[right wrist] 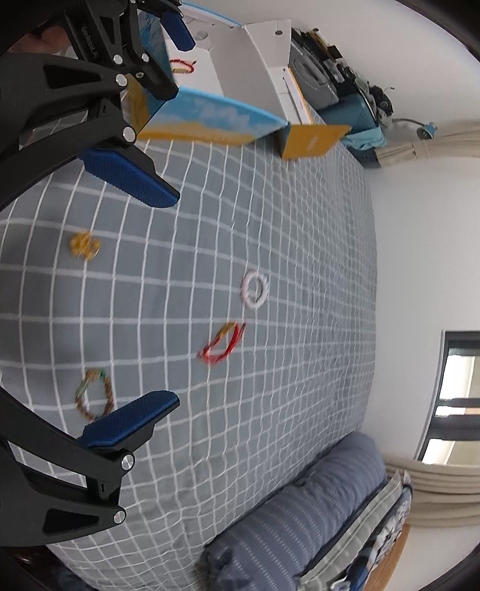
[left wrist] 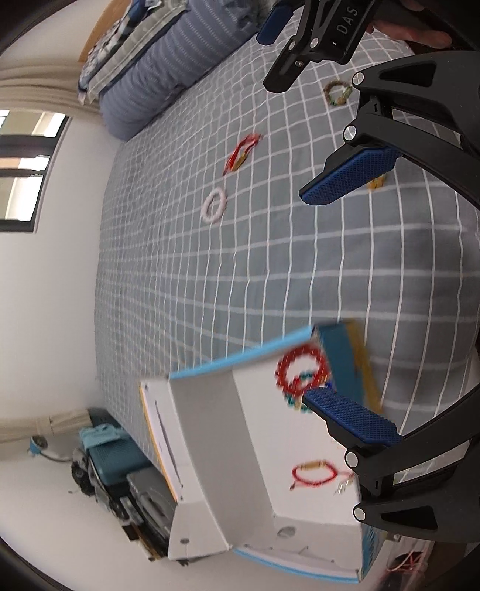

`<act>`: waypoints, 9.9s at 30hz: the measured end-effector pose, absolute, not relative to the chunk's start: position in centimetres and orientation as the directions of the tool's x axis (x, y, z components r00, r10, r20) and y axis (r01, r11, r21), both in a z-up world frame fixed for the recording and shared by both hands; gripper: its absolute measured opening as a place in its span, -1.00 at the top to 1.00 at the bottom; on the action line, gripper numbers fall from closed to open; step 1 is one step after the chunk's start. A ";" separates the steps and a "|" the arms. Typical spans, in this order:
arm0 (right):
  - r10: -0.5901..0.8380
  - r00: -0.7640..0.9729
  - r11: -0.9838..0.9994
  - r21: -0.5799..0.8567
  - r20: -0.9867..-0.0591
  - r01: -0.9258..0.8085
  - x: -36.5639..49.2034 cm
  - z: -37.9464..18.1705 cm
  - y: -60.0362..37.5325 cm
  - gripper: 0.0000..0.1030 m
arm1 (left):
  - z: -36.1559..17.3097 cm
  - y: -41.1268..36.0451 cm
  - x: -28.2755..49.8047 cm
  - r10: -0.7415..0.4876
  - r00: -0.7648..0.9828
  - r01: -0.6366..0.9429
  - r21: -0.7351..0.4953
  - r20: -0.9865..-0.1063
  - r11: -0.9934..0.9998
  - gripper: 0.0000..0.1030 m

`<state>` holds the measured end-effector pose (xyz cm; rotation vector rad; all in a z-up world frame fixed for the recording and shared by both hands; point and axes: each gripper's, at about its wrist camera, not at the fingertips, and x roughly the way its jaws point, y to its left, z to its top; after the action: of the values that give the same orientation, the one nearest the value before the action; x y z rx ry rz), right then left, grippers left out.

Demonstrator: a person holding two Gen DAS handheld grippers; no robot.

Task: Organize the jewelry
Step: 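Move both tools back over the amber and wooden bead bracelets on the bed, then grasp the amber bead bracelet with the left tool while the right tool grasps the wooden-green bracelet, then carry the amber and wooden-green bracelets over the white box with both tools, then open both tools to drop the two bracelets into the box, then move both tools back over the pink-white and red cord bracelets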

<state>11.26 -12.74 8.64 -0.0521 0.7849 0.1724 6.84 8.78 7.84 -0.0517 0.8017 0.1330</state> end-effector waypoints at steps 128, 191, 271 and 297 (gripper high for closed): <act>0.143 0.622 0.987 0.062 -0.770 -0.150 15.5 4.8 -16.5 0.85 | 7.0 3.6 10.8 -0.005 0.683 -0.042 -0.046 -0.731 0.998 0.82; 0.401 0.532 0.839 0.066 -0.746 -0.540 13.8 7.6 16.8 0.85 | 8.8 31.0 5.1 0.286 0.612 -0.444 -0.021 -0.738 0.896 0.82; 0.140 0.695 0.965 -0.062 -0.705 -0.256 17.0 9.1 2.1 -0.81 | 9.0 21.7 9.6 0.217 0.683 -0.331 -0.031 -0.697 0.943 -0.89; 0.074 0.574 0.990 -0.009 -0.815 -0.141 27.0 1.1 -13.5 -0.81 | 4.1 6.0 27.6 0.042 0.622 -0.134 -0.053 -0.782 0.990 -0.89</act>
<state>26.97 -13.50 1.07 -0.0757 0.9513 0.1257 27.62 6.03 4.08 -0.1094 0.8941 0.1013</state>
